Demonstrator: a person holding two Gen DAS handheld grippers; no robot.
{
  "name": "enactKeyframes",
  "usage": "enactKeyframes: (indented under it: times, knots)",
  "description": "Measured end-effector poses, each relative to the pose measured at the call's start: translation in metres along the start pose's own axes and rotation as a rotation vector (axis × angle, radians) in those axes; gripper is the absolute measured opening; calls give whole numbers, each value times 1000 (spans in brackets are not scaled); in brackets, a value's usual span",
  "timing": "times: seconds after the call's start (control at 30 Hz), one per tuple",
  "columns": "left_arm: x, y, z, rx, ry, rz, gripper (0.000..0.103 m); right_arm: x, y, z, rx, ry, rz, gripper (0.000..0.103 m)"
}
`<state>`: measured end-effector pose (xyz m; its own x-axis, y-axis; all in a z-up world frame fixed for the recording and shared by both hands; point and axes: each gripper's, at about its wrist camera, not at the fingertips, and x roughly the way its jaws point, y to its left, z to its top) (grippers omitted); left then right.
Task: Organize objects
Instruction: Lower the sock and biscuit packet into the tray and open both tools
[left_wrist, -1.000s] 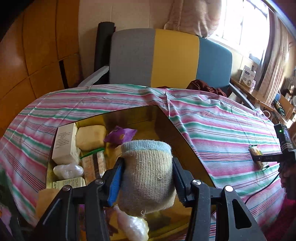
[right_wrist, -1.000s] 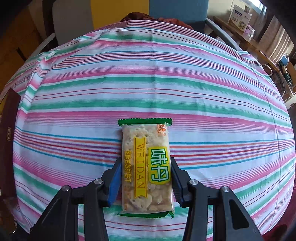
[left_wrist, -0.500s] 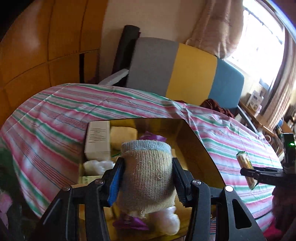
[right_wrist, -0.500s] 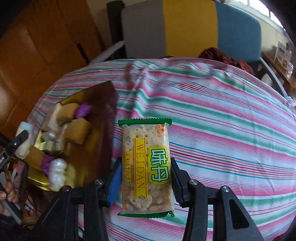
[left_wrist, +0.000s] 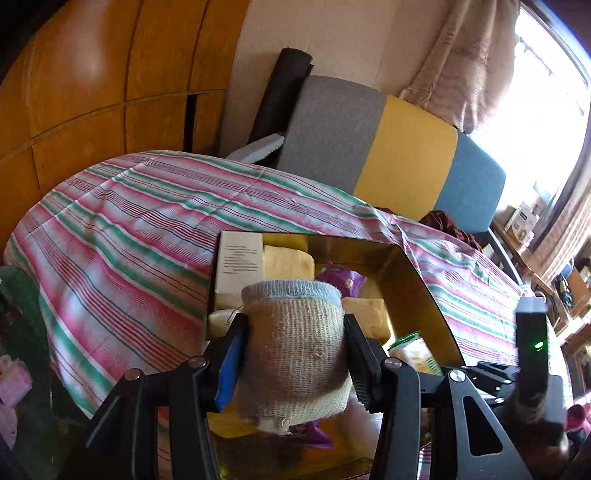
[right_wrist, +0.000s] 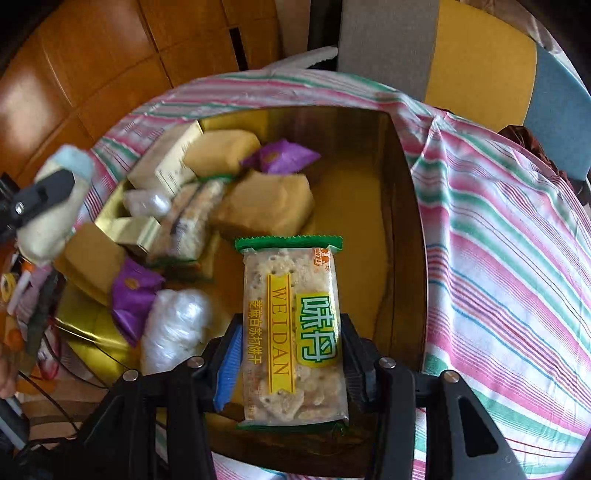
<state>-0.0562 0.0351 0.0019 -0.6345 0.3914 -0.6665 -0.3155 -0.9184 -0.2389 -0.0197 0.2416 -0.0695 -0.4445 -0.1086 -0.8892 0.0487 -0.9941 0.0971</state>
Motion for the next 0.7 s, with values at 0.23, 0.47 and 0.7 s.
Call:
enactKeyframes:
  times: [0.23,0.47,0.7]
  knots:
    - [16,-27,1,56,22,-38,51,-14,-5,-7,15,-55,2,54]
    - [44,-51,0,106,75,-47,51,-37,-15,-16,77,-142,-60,54]
    - [74,-68,-6,100,146,-44,52,-55,-18,-23,115,-204,-49,54]
